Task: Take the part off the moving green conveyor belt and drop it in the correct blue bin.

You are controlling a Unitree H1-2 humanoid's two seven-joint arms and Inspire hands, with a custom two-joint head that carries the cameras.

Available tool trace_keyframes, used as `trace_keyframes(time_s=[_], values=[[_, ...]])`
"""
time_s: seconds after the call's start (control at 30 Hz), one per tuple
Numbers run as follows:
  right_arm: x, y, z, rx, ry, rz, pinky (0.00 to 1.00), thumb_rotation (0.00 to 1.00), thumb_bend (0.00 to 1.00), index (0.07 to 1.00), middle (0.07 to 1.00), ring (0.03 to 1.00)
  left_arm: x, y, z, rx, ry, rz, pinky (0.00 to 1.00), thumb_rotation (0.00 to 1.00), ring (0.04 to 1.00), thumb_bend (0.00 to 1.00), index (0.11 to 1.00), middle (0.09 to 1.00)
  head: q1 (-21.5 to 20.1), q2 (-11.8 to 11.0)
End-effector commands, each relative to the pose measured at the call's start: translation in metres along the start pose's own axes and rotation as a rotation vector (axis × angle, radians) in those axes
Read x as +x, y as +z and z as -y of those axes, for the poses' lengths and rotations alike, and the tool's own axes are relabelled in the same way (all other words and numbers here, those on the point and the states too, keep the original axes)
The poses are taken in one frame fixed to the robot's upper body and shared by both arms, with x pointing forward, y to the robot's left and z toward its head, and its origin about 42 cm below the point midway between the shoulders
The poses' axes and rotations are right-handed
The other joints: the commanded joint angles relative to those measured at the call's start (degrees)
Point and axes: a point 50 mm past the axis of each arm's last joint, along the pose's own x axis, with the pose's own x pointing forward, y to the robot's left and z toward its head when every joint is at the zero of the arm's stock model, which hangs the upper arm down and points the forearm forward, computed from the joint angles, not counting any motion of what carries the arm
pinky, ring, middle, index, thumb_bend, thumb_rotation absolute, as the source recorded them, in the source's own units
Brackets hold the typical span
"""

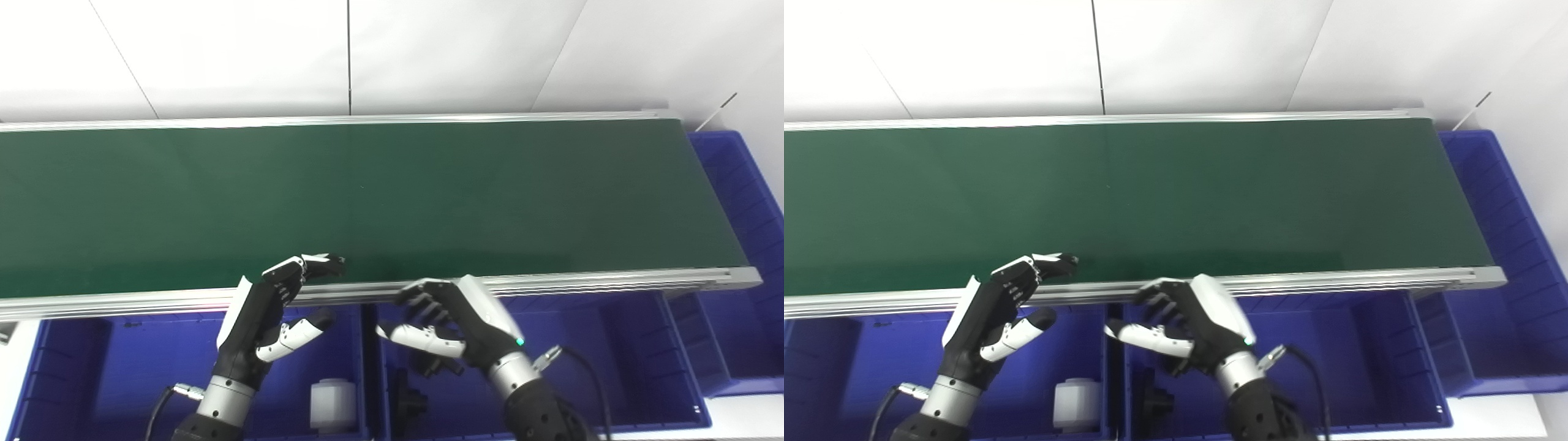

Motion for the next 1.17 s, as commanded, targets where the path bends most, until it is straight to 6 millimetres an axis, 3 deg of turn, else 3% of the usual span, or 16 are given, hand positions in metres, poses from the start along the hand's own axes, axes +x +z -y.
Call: trace_keyframes(time_s=[0.0, 0.2, 0.43, 1.13], values=[[-0.023, 0.032, -0.013, 0.379, -0.176, 0.296, 0.47, 0.8, 0.69, 0.628, 0.607, 0.542, -0.003, 0.013, 0.008, 0.025, -0.003, 0.091, 0.81, 0.64, 0.816, 0.67, 0.596, 0.726, 0.52, -0.39], [-0.022, -0.006, -0.024, 0.392, -0.213, 0.362, 0.51, 0.8, 0.68, 0.651, 0.647, 0.586, -0.007, 0.009, 0.012, 0.035, -0.01, 0.082, 0.82, 0.63, 0.818, 0.64, 0.597, 0.726, 2.26, -1.05], [-0.013, -0.039, -0.029, 0.307, -0.214, 0.395, 0.66, 0.84, 0.75, 0.733, 0.746, 0.71, -0.01, 0.006, 0.015, 0.044, -0.014, 0.083, 0.82, 0.64, 0.819, 0.63, 0.599, 0.725, 3.61, -1.21], [-0.008, -0.047, -0.019, 0.258, -0.173, 0.358, 0.68, 0.84, 0.72, 0.738, 0.771, 0.748, -0.002, 0.013, 0.029, 0.049, -0.024, 0.077, 0.84, 0.65, 0.833, 0.64, 0.61, 0.742, 8.83, 1.32]])
